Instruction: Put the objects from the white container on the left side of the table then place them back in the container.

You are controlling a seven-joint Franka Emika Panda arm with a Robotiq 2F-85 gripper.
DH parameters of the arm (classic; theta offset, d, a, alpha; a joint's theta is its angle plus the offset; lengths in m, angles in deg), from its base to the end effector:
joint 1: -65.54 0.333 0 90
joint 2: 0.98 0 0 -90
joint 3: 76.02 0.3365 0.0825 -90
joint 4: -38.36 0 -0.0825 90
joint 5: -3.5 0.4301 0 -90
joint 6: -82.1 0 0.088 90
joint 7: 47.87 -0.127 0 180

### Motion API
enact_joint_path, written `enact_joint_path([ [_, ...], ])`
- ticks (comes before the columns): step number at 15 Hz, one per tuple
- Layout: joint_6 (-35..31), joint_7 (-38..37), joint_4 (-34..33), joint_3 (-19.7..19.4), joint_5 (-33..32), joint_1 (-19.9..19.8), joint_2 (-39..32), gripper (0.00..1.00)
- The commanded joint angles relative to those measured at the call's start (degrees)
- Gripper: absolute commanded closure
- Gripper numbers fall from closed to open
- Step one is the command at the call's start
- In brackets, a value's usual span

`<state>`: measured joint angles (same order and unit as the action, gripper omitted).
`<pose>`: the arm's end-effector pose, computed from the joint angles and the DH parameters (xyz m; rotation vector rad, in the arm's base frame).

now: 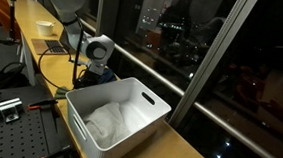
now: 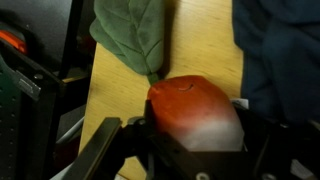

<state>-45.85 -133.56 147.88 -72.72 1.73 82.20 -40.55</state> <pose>0.5697 0.2074 0.0636 2.3987 -1.5207 -0.3397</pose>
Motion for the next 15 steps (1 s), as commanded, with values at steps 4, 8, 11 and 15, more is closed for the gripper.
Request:
enact_joint_path([
  [4, 2.1, 0.1, -1.9, -0.9, -0.4, 1.6, 3.1, 0.78],
  [8, 6.5, -1.9, -2.7, -2.0, -4.6, 3.7, 11.4, 0.96],
  [11, 10.7, -3.7, -1.8, -2.3, -8.6, 3.4, 19.3, 0.95],
  [15, 14.7, -4.7, 2.8, -2.8, -12.2, -0.6, 30.8, 0.95],
])
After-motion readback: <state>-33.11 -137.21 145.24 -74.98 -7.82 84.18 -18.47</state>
